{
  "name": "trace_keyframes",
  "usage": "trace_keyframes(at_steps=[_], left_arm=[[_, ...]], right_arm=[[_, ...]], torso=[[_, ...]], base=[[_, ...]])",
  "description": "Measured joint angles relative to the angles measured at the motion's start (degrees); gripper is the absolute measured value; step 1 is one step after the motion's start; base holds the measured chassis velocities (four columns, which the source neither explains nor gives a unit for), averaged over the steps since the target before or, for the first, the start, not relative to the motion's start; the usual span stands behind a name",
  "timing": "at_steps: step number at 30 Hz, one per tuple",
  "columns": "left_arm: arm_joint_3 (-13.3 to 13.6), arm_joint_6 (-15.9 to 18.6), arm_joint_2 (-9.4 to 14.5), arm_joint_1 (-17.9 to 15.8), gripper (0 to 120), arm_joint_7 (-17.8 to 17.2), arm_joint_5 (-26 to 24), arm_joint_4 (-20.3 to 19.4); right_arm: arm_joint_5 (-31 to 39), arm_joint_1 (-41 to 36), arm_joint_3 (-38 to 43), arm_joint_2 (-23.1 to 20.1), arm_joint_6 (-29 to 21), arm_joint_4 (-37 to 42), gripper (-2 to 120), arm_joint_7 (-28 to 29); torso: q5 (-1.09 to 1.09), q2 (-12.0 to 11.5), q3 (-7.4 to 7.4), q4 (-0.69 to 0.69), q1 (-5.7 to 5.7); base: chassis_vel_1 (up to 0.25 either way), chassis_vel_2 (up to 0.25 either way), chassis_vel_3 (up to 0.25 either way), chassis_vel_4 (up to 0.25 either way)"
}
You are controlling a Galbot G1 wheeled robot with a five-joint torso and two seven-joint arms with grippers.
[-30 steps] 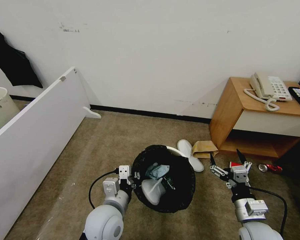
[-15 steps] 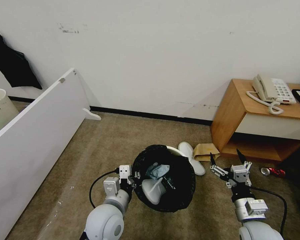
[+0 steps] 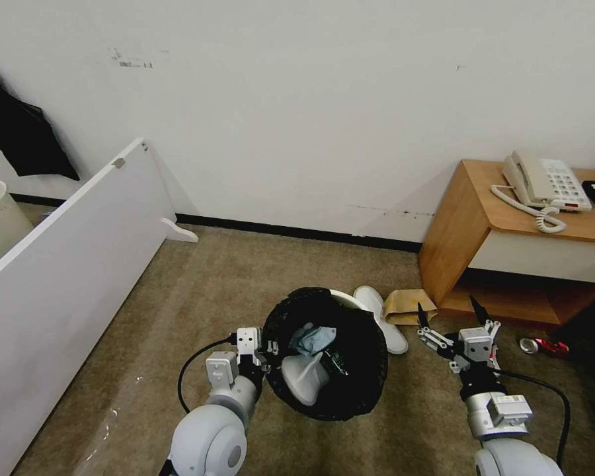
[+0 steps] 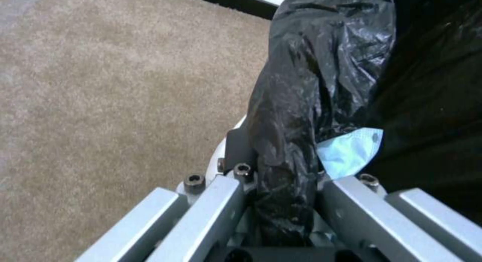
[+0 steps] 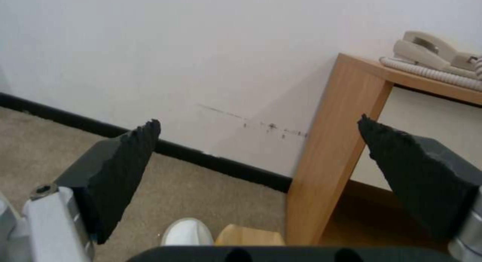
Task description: Pick up the trash bin, then pick up the garbage from the floor and place it into the trash bin.
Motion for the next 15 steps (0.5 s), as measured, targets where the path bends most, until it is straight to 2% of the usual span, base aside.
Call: trace_keyframes(at_steps=[10,15], left_arm=[[0.0,0.0,0.0,0.0,2,0.0,0.0,0.0],[-0.1,0.0,0.0,0.0,2,0.0,0.0,0.1]], right_arm=[[0.0,0.2,0.0,0.1,0.0,-0.3,100,0.0],[0.0,0.2,-0.1,0.1,-0.1,-0.4,100,0.0]], torso=[[0.0,0.0,0.0,0.0,0.0],[0.0,0.0,0.0,0.0,0.0]], base=[[0.0,0.0,0.0,0.0],[-0.052,0.053,0.043,-0.042]])
